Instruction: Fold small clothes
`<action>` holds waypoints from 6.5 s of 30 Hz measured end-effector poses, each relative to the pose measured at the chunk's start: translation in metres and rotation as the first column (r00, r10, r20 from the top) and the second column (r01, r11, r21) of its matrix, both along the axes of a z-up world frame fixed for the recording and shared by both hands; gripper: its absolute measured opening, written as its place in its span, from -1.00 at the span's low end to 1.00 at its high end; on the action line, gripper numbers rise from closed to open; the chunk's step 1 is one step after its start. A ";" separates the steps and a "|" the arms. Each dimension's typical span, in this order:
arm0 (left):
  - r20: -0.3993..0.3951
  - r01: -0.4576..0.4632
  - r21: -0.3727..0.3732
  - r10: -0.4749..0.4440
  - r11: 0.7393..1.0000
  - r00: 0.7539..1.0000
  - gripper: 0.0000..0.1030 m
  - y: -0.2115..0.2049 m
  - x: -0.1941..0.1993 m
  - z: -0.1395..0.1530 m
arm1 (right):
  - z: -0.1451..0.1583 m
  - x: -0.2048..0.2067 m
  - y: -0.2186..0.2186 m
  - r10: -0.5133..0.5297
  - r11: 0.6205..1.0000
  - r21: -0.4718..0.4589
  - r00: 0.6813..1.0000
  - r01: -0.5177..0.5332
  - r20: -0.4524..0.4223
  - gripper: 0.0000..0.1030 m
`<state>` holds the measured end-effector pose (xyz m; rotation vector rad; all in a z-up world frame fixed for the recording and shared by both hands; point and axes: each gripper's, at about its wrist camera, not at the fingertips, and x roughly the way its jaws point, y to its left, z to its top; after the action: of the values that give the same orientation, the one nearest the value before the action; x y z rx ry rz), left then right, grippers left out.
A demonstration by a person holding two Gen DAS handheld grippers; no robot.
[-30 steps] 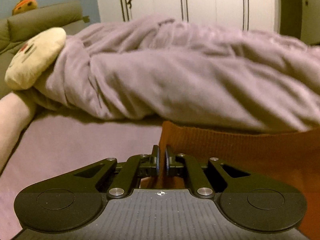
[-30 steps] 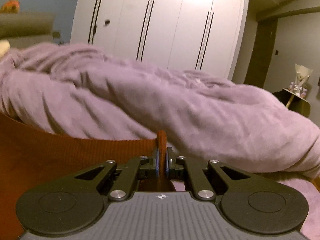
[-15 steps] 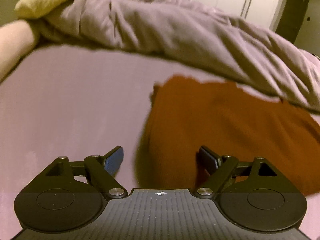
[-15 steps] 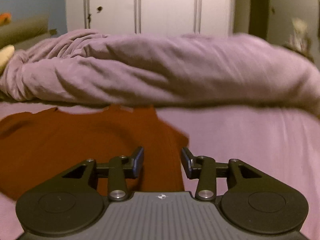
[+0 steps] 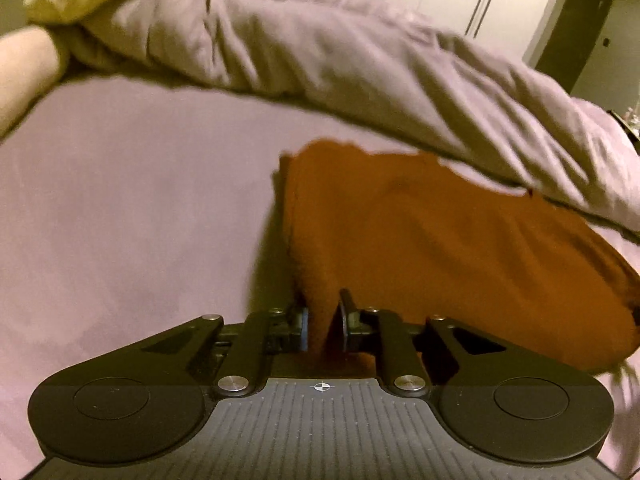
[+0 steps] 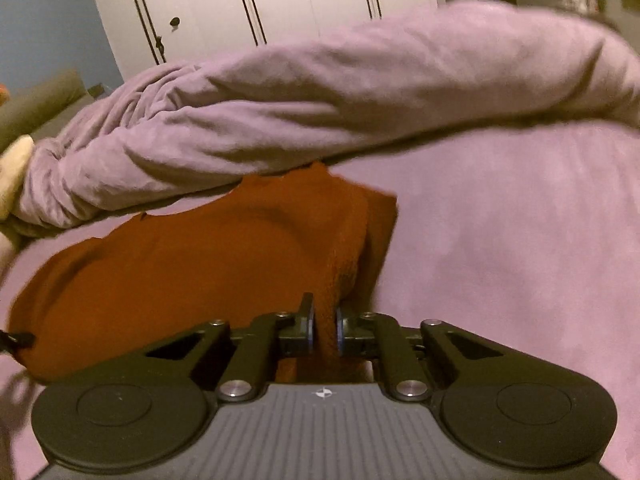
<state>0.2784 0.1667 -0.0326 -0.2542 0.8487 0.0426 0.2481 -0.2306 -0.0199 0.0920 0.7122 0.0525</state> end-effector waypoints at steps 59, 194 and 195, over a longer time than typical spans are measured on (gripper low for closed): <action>0.095 -0.169 0.161 0.155 0.972 0.983 1.00 -0.009 0.086 -0.048 | -0.059 0.116 0.057 0.147 0.981 -0.146 0.983 -0.130 0.111 0.23; -0.083 0.029 -0.032 -0.032 0.999 0.996 0.41 -0.088 -0.002 -0.027 | -0.037 0.040 0.062 0.161 0.805 0.593 0.971 -0.026 -0.175 0.22; -0.084 0.029 -0.032 -0.032 0.999 0.996 0.41 -0.088 -0.002 -0.027 | -0.038 0.043 0.063 0.168 0.799 0.601 0.970 -0.029 -0.177 0.22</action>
<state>0.2765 0.0787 -0.0595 -0.2694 0.9378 0.0122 0.2913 -0.1671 -0.0583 0.6791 0.9063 0.3763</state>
